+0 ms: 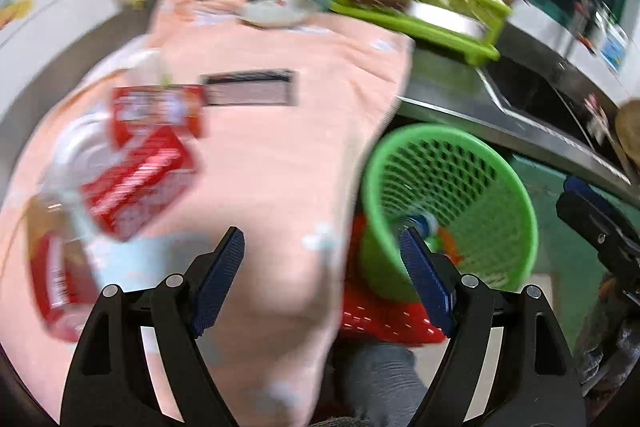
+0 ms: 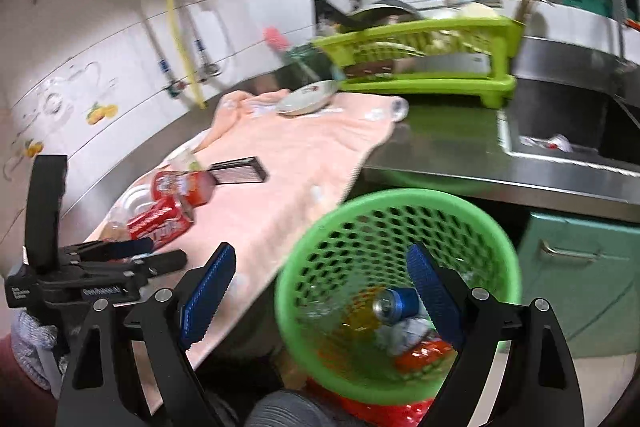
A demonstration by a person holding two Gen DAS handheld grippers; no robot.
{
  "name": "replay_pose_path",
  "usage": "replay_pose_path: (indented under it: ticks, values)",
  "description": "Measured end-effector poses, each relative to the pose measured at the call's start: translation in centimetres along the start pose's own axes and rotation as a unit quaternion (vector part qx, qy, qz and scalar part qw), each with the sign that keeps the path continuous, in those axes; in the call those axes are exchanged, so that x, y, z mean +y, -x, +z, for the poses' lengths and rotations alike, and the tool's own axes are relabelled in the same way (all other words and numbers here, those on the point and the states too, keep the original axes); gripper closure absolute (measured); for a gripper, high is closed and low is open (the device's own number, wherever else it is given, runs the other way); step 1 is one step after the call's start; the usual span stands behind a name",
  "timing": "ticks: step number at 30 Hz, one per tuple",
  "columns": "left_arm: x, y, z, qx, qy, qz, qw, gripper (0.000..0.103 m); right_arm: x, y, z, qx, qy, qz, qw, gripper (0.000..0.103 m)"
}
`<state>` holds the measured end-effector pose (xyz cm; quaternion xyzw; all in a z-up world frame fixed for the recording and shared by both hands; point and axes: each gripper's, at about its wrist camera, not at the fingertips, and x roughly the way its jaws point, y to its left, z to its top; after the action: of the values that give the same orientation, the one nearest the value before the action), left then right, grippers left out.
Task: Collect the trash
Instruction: 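Move the left gripper back to the towel and grasp the juice bottle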
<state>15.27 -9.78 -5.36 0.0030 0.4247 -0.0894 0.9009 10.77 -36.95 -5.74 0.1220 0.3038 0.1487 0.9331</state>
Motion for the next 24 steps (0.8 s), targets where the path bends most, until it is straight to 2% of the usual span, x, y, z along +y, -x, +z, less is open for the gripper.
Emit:
replay_pose_path:
  ticks: [2,6,9,13,15,18,24]
  values:
    - [1.7,1.0,0.0,-0.012,0.013,0.013,0.9998,0.024,1.3,-0.7,0.3,0.004,0.006,0.014,1.0,0.019]
    - [5.5,3.8,0.2,-0.047,0.046,0.078,0.9948,0.024,3.9,-1.8,0.8,0.009,0.021,0.037,0.999,0.018]
    - [9.0,5.4,0.4,-0.063,0.081,0.124,0.987,0.022,5.7,-2.6,1.0,0.015,0.029,0.056,0.998,0.018]
    - [13.9,6.0,0.0,-0.055,0.132,0.168,0.9753,0.02,7.6,-3.5,1.1,0.021,0.039,0.078,0.996,0.018]
    - [16.1,5.5,-0.2,-0.04,0.164,0.177,0.9696,0.02,8.6,-4.0,1.0,0.025,0.045,0.087,0.995,0.018]
    - [18.7,4.5,-0.6,-0.013,0.204,0.168,0.9644,0.02,9.8,-4.9,1.0,0.033,0.049,0.101,0.993,0.018]
    - [20.3,1.7,-1.3,0.026,0.227,0.161,0.9601,0.018,11.9,-6.2,0.9,0.047,0.07,0.121,0.989,0.018]
